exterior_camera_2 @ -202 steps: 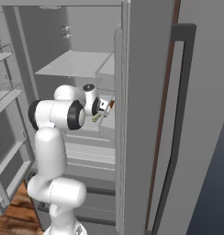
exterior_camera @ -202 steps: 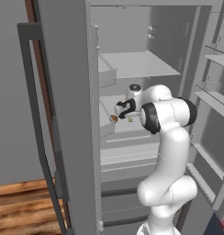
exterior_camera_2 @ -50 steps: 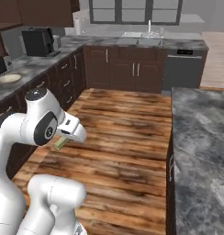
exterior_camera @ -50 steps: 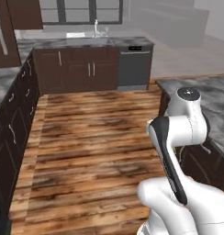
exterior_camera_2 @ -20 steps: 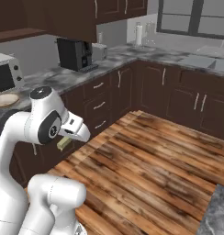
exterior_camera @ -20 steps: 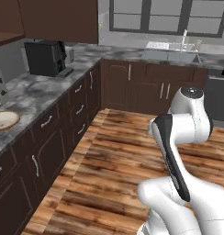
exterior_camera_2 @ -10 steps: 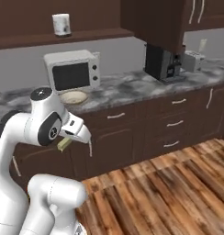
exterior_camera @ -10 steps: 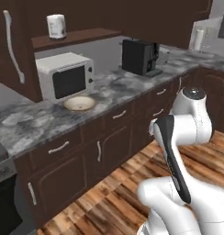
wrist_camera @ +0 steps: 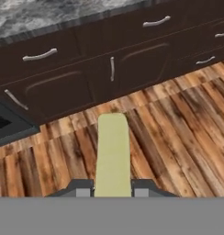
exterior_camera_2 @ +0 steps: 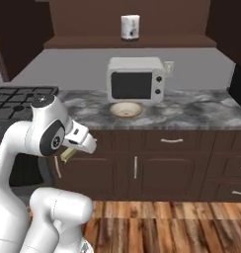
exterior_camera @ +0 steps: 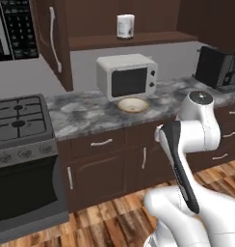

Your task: Pick the egg and butter from the fridge and place them by the bowl for mixing.

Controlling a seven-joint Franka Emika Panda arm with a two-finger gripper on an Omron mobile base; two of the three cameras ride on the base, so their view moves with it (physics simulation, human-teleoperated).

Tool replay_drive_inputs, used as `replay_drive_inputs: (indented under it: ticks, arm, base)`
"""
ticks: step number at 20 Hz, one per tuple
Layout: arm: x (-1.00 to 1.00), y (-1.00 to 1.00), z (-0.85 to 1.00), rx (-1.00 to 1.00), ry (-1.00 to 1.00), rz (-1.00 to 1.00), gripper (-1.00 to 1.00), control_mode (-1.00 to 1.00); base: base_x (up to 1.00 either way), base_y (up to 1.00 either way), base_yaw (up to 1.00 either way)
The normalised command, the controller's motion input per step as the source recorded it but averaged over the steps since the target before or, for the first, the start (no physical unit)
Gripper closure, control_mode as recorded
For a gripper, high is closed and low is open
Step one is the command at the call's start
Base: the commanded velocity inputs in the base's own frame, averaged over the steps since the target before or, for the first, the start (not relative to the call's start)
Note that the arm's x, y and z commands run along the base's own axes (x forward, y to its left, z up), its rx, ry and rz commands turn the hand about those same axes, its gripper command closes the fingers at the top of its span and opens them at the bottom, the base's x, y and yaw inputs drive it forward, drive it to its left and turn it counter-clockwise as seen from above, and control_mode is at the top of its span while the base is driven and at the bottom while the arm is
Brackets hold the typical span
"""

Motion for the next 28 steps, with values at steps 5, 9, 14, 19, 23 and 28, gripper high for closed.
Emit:
replay_drive_inputs:
  ticks: [5, 9, 14, 19, 23, 28]
  arm:
    - [0.00, 0.00, 0.00, 0.00, 0.00, 0.00, 1.00, 1.00]
    - [0.00, 0.00, 0.00, 0.00, 0.00, 0.00, 1.00, 1.00]
    - [0.00, 0.00, 0.00, 0.00, 0.00, 0.00, 1.00, 1.00]
    - [0.00, 0.00, 0.00, 0.00, 0.00, 0.00, 1.00, 1.00]
    - [0.00, 0.00, 0.00, 0.00, 0.00, 0.00, 1.00, 1.00]
    - [0.00, 0.00, 0.00, 0.00, 0.00, 0.00, 1.00, 1.00]
  base:
    - [0.32, -0.94, 0.26]
    - [0.51, -0.47, 0.10]
    - [0.96, -0.91, 0.21]
    - [0.92, -0.55, 0.17]
    - [0.56, 0.18, 0.00]
    - [0.52, 0.37, 0.00]
